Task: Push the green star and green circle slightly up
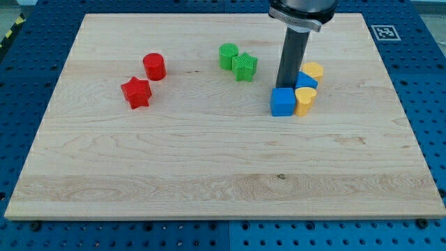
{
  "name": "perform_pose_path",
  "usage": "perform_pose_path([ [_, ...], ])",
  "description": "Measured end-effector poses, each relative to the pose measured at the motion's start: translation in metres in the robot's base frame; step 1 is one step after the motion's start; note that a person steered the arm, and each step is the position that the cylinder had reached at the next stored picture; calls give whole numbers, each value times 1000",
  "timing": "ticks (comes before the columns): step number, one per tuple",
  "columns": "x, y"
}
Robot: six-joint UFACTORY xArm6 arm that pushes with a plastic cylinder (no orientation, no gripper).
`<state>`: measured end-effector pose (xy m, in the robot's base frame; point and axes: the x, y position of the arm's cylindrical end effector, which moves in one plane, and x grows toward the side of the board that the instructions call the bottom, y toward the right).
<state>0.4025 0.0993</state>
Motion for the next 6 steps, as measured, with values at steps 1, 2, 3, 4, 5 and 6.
perform_pose_path([
  [1, -1, -28],
  [2, -12, -48],
  [3, -33, -61],
  [4, -57, -77],
  [5, -66, -97],
  [6, -66, -149],
])
